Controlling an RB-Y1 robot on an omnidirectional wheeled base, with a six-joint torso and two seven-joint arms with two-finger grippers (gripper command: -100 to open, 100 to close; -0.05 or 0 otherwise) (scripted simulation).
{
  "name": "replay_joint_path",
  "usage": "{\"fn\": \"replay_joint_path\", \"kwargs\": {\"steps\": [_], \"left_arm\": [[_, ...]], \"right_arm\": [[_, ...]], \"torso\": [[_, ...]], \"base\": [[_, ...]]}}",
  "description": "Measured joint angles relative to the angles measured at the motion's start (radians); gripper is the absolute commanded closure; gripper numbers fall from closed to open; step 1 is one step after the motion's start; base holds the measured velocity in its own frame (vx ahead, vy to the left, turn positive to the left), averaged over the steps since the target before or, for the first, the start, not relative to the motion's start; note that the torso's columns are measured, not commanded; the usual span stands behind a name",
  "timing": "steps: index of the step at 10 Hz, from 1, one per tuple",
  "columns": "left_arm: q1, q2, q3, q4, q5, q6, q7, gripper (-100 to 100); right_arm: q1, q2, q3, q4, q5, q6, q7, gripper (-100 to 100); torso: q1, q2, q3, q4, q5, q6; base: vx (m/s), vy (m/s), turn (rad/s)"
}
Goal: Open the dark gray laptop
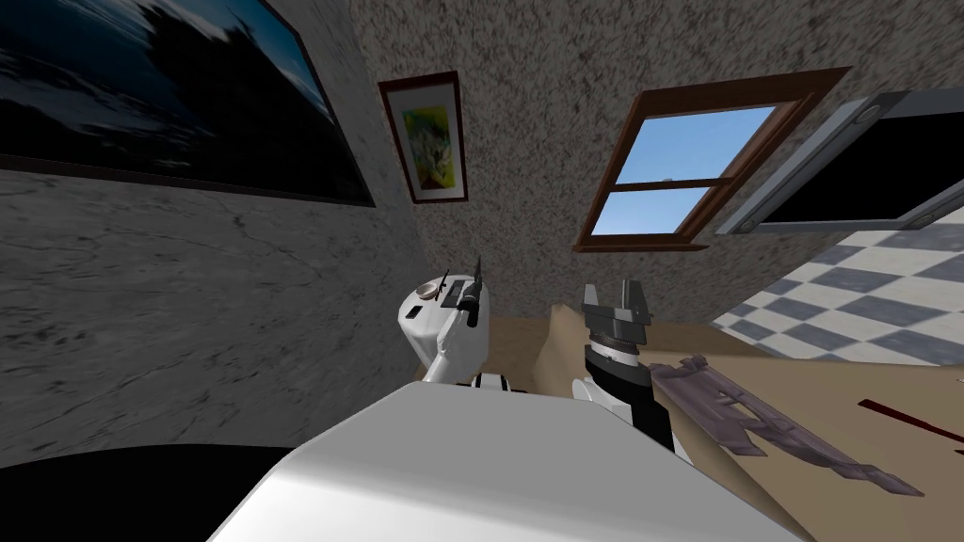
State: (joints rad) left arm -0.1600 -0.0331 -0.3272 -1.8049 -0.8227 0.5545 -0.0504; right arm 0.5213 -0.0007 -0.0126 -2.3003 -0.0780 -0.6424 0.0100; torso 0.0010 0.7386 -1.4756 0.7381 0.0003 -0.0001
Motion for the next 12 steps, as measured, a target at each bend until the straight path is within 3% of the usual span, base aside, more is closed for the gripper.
{"fn": "replay_joint_path", "kwargs": {"steps": [1, 2, 3, 5, 12], "left_arm": [[-0.006, -0.001, -0.002, -0.005, 0.002, 0.01, -0.005, -100], [-0.007, -0.002, -0.002, -0.006, 0.002, 0.014, -0.006, 100], [-0.008, -0.003, -0.004, -0.007, 0.002, 0.012, -0.006, 100], [-0.011, 0.005, 0.015, -0.005, 0.034, -0.017, 0.025, 100], [0.017, 0.016, 0.082, 0.009, 0.164, -0.111, 0.183, 100]], "right_arm": [[0.0, 0.0, 0.0, 0.0, 0.0, 0.0, 0.0, 0], [0.0, 0.0, 0.0, 0.0, 0.0, 0.0, 0.0, 0], [0.0, 0.0, 0.0, 0.0, 0.0, 0.0, 0.0, 0], [0.0, 0.0, 0.0, 0.0, 0.0, 0.0, 0.0, 0], [0.0, 0.0, 0.0, 0.0, 0.0, 0.0, 0.0, 0]], "torso": [[0.002, -0.005, -0.003, -0.001, 0.0, 0.0], [0.0, -0.002, -0.002, -0.001, 0.0, 0.0], [-0.001, 0.001, 0.0, -0.001, 0.0, -0.001], [0.007, -0.004, -0.002, -0.005, 0.005, 0.0], [-0.003, -0.003, -0.002, -0.001, -0.001, 0.002]], "base": [[0.063, 0.024, -0.015], [0.01, 0.003, -0.006], [0.001, 0.011, 0.046], [-0.007, 0.022, 0.066], [-0.005, 0.027, 0.057]]}}
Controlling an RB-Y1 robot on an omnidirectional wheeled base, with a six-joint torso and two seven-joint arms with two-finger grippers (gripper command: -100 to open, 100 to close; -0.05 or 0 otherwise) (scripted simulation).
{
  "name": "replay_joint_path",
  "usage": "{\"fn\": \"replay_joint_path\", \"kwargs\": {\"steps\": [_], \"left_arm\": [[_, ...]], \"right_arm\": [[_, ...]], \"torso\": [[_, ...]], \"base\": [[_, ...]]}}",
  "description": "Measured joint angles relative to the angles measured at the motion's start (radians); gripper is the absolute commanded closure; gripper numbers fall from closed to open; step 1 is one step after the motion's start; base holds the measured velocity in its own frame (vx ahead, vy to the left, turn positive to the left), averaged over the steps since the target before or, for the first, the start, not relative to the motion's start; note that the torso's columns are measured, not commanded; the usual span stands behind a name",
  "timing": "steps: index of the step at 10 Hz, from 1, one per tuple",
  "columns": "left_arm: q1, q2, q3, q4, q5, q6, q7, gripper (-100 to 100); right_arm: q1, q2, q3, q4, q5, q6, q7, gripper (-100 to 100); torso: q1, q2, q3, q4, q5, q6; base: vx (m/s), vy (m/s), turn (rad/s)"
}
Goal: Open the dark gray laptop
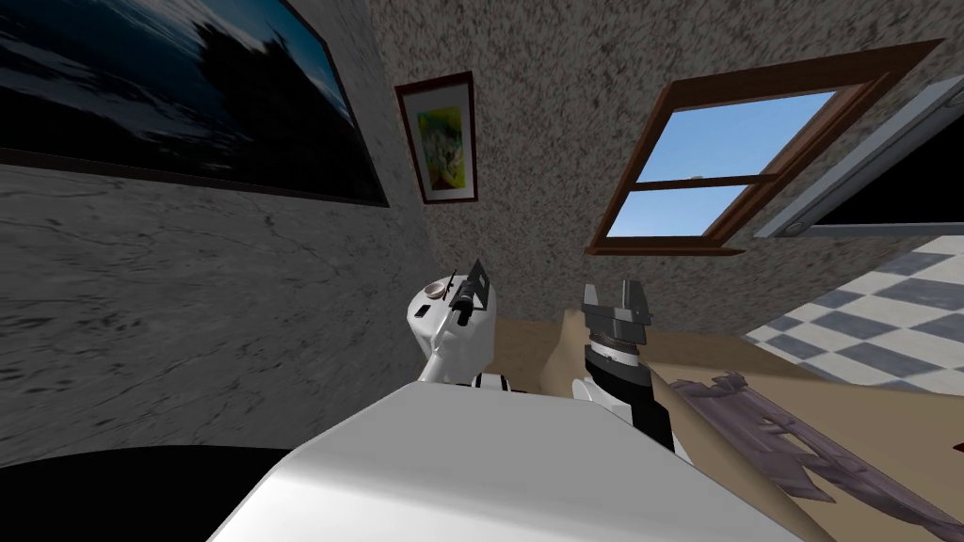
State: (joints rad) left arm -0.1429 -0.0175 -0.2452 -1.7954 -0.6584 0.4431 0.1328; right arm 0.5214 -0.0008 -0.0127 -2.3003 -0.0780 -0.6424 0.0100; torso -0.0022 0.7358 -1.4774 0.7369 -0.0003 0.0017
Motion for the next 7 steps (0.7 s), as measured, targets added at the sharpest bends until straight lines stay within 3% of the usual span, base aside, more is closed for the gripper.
{"fn": "replay_joint_path", "kwargs": {"steps": [2, 7], "left_arm": [[0.006, 0.002, 0.011, 0.004, 0.022, -0.017, 0.028, 100], [0.034, 0.029, 0.056, 0.056, 0.129, -0.124, 0.132, 100]], "right_arm": [[0.0, 0.0, 0.0, 0.0, 0.0, 0.0, 0.0, 0], [0.0, 0.0, 0.0, 0.0, 0.0, 0.0, 0.0, 0]], "torso": [[0.0, 0.003, 0.002, 0.002, 0.0, -0.001], [0.002, 0.004, 0.002, 0.003, 0.0, -0.002]], "base": [[0.007, 0.005, 0.043], [0.013, -0.007, 0.048]]}}
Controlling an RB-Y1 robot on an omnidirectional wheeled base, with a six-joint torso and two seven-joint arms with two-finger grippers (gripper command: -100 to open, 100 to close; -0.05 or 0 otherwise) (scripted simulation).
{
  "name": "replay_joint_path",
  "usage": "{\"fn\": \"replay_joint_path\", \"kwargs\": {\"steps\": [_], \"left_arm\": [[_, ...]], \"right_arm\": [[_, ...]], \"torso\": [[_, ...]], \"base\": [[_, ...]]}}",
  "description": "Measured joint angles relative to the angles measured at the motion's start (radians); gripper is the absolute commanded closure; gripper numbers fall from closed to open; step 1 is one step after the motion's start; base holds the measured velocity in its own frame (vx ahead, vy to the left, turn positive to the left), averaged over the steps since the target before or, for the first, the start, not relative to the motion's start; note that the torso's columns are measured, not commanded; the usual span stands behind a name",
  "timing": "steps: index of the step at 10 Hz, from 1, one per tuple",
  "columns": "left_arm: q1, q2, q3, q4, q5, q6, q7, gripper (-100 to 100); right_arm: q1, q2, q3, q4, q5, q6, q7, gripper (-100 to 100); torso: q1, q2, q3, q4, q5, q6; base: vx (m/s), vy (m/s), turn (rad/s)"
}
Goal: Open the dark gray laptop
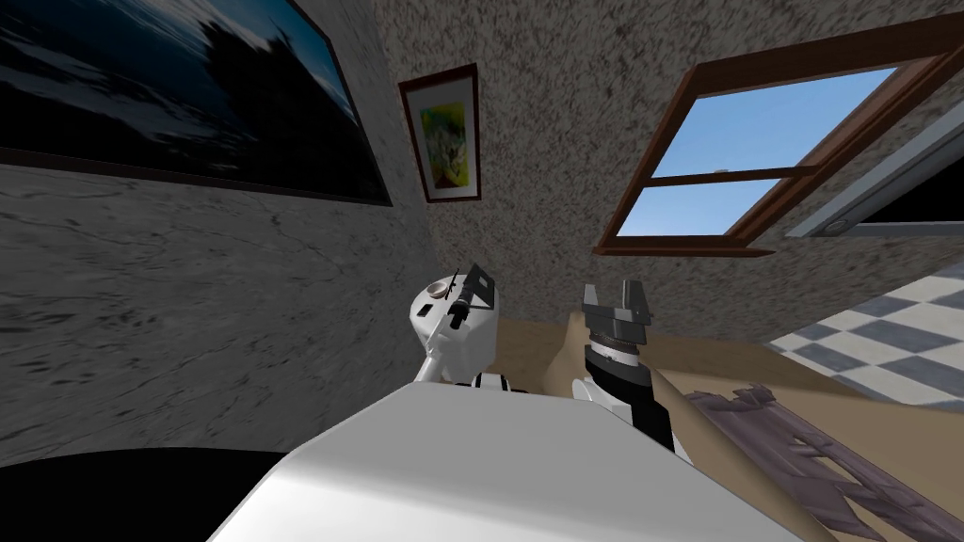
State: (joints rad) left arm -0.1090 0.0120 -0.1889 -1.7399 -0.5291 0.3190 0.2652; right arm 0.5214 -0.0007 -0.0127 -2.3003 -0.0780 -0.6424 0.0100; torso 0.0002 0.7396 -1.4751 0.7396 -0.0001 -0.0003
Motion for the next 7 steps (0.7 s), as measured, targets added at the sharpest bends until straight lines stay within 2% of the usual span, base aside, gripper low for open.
{"fn": "replay_joint_path", "kwargs": {"steps": [5, 6, 7], "left_arm": [[0.033, 0.033, 0.052, 0.054, 0.126, -0.127, 0.122, 100], [0.035, 0.034, 0.053, 0.057, 0.128, -0.131, 0.128, -100], [0.036, 0.04, 0.046, 0.032, 0.127, -0.109, 0.13, -100]], "right_arm": [[0.0, 0.0, 0.0, 0.0, 0.0, 0.0, 0.0, 0], [0.0, 0.0, 0.0, 0.0, 0.0, 0.0, 0.0, 0], [0.0, 0.0, 0.0, 0.0, 0.0, 0.0, 0.0, 0]], "torso": [[0.0, 0.0, 0.0, 0.0, 0.0, 0.0], [-0.001, 0.001, 0.001, 0.001, 0.0, 0.001], [0.0, 0.001, 0.001, 0.0, 0.0, 0.001]], "base": [[0.013, -0.005, 0.046], [0.0, 0.021, -0.053], [-0.006, 0.033, -0.056]]}}
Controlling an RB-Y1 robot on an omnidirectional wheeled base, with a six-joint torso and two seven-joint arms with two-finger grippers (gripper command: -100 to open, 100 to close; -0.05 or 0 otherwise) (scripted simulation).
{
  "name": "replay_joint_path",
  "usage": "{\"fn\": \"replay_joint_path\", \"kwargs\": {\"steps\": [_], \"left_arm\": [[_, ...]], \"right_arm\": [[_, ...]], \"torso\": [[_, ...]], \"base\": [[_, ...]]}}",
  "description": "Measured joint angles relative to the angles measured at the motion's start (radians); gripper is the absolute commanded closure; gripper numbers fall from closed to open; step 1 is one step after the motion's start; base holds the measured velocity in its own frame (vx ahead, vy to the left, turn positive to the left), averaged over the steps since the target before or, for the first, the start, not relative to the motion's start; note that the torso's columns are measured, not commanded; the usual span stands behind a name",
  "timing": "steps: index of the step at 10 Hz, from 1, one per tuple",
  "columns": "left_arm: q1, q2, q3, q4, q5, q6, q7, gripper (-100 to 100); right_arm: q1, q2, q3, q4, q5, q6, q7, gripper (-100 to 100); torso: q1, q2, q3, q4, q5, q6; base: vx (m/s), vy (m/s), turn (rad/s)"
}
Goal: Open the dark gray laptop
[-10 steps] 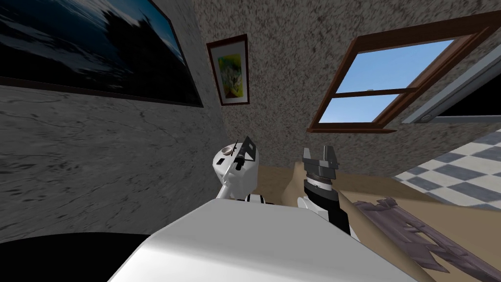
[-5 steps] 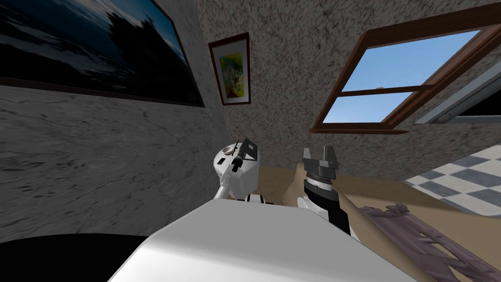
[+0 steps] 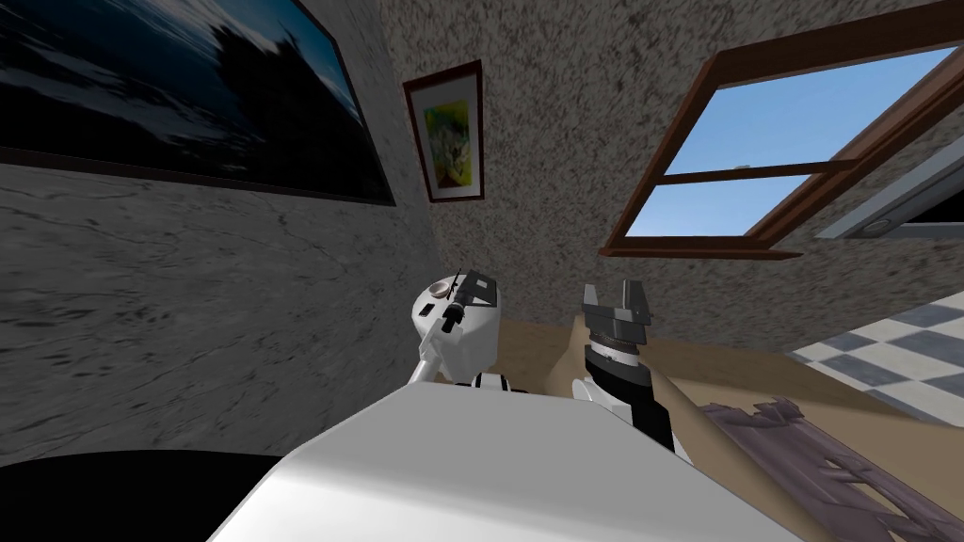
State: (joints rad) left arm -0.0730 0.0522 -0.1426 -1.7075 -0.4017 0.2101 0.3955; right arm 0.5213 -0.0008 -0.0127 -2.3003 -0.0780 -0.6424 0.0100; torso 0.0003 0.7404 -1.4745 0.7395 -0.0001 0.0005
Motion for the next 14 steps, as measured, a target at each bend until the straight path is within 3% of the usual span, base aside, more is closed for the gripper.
{"fn": "replay_joint_path", "kwargs": {"steps": [8, 9, 14], "left_arm": [[-0.043, 0.014, -0.041, -0.138, -0.02, 0.203, 0.024, -100], [-0.044, 0.014, -0.041, -0.14, -0.02, 0.208, 0.025, 0], [-0.041, 0.014, -0.042, -0.136, -0.019, 0.211, 0.025, 0]], "right_arm": [[0.0, 0.0, 0.0, 0.0, 0.0, 0.0, 0.0, 0], [0.0, 0.0, 0.0, 0.0, 0.0, 0.0, 0.0, 0], [0.0, 0.0, 0.0, 0.0, 0.0, 0.0, 0.0, 0]], "torso": [[-0.001, -0.001, -0.001, 0.0, 0.0, -0.001], [-0.001, -0.002, -0.001, -0.001, 0.0, -0.001], [0.0, -0.001, 0.0, -0.001, 0.0, -0.001]], "base": [[-0.007, 0.027, -0.032], [0.0, 0.0, 0.0], [0.0, 0.0, 0.0]]}}
